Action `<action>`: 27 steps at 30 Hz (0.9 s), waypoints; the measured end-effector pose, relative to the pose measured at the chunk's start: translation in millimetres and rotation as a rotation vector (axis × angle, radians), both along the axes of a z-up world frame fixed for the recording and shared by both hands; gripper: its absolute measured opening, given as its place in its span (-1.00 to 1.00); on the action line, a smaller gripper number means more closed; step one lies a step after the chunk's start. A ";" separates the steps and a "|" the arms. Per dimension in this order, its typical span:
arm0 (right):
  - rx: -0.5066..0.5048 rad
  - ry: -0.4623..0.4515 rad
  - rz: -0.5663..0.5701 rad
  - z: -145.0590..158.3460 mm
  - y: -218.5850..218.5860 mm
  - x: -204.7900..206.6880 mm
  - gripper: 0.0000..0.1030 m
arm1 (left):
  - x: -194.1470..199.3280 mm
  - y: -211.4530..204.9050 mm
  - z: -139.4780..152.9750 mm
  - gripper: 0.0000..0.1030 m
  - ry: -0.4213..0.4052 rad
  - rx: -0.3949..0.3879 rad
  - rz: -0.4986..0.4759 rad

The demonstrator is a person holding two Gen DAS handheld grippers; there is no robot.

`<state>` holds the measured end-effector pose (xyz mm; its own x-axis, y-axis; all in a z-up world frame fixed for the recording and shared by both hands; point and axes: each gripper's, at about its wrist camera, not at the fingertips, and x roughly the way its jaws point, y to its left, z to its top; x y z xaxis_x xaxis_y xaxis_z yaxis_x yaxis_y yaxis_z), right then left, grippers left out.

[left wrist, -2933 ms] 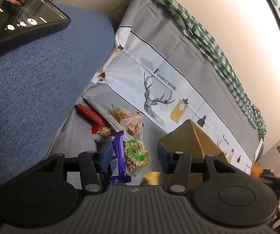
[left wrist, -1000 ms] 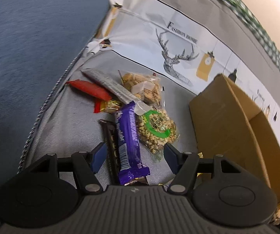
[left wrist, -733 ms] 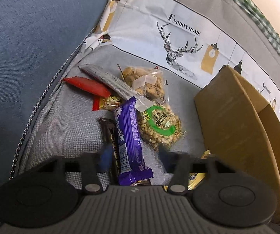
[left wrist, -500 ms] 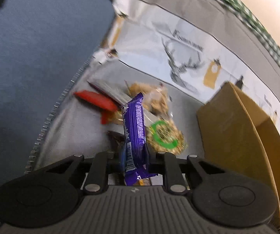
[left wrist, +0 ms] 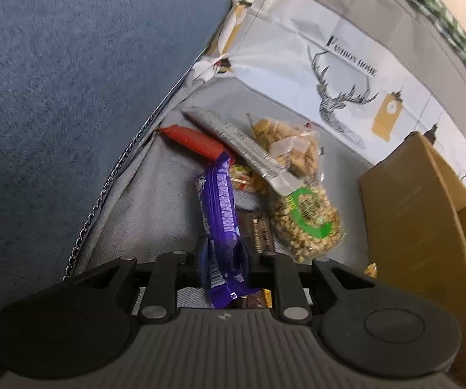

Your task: Organize snacks

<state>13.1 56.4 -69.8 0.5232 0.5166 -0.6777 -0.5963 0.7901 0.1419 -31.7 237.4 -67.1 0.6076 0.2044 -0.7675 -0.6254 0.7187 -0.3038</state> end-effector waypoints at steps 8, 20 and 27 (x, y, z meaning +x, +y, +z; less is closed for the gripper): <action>-0.032 0.045 -0.037 -10.6 7.0 15.1 0.00 | 5.2 4.0 -8.4 -0.49 0.031 -0.005 0.027; -0.030 -0.028 0.106 13.5 -2.1 -10.5 -0.70 | -8.6 -17.1 12.5 -0.52 -0.046 0.060 -0.048; -0.028 -0.014 0.214 33.5 -25.1 -37.0 -0.70 | -29.8 -35.0 26.6 -0.52 -0.084 -0.008 -0.169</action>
